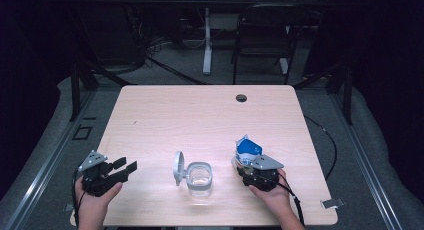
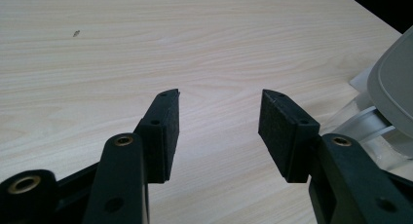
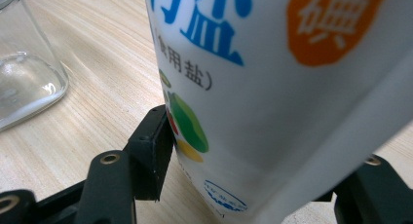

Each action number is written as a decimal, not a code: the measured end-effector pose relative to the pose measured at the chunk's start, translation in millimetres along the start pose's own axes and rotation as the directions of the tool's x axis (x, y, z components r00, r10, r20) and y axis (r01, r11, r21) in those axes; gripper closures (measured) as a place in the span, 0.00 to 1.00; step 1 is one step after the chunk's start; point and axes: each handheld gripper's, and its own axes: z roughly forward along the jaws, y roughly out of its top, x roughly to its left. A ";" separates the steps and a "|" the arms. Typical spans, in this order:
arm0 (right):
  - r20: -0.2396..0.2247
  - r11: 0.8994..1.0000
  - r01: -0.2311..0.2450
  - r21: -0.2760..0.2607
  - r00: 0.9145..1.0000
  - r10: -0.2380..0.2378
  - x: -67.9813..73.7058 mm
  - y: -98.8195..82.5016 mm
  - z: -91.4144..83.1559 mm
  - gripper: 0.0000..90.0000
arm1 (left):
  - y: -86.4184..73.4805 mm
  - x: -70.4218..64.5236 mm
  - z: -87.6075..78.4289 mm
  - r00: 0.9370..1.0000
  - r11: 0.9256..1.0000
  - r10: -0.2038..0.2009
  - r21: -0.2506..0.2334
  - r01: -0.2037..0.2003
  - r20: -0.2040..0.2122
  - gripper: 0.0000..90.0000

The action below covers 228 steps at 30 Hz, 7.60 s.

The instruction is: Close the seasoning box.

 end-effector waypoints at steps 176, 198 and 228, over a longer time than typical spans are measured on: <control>0.070 0.808 0.575 0.133 0.807 -0.586 51.2 87.8 -60.7 0.47 | -0.6 7.9 -1.5 1.000 1.000 -0.018 -0.017 0.018 -0.002 0.55; 0.062 0.718 0.664 0.210 0.724 -0.687 60.9 83.7 -50.4 0.47 | -0.8 9.2 -2.2 1.000 1.000 -0.024 -0.016 0.024 -0.005 0.55; 0.037 0.662 0.709 0.244 0.675 -0.737 66.2 79.5 -40.9 0.47 | -0.9 10.3 -2.8 1.000 0.999 -0.027 -0.021 0.027 -0.006 0.55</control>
